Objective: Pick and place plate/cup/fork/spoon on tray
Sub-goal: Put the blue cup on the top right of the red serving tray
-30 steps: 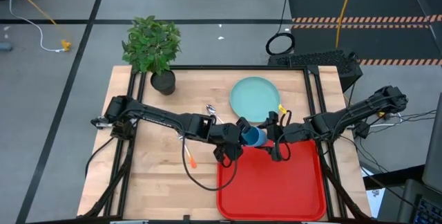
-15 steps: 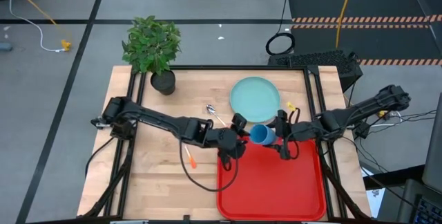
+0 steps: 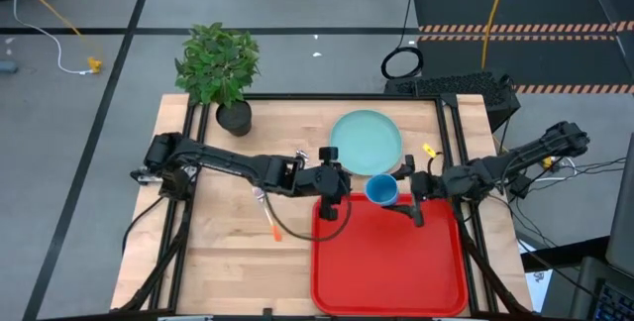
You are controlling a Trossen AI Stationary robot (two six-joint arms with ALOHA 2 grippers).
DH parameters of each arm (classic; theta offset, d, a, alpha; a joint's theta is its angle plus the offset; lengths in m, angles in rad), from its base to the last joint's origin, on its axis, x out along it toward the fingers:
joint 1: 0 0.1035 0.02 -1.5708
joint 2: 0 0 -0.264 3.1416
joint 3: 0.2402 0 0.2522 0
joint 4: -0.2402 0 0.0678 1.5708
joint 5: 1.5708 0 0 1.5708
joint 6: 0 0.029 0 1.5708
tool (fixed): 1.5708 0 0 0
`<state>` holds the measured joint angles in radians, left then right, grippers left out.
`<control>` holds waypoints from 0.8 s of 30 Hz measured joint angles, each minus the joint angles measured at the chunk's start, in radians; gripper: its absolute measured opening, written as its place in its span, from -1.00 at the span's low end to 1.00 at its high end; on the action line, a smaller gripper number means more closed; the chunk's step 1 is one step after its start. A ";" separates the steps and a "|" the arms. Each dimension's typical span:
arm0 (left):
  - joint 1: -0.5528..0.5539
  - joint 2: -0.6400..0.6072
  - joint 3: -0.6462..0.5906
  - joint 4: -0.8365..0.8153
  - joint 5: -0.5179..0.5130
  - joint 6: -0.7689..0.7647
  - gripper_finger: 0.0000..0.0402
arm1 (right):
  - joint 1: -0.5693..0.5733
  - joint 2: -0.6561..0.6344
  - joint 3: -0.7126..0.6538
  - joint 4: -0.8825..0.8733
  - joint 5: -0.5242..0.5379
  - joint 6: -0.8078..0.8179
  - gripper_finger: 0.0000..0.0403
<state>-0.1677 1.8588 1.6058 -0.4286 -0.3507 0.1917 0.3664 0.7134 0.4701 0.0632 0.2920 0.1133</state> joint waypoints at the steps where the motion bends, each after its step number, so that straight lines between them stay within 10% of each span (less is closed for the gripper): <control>1: 0.006 0.003 -0.028 0.029 0.012 -0.009 -0.13 | 0.000 -0.009 -0.020 0.051 -0.002 -0.016 0.56; 12: 0.058 0.003 -0.393 0.945 0.194 -0.157 -0.08 | -0.018 -0.029 -0.272 0.690 -0.005 -0.186 0.57; 24: 0.109 0.158 -0.328 1.068 0.287 -0.305 0.73 | -0.117 -0.024 -0.331 0.792 -0.034 -0.178 0.57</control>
<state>-0.0582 2.0173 1.2782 0.6389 -0.0637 -0.1133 0.2493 0.6895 0.1390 0.8552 0.2584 -0.0650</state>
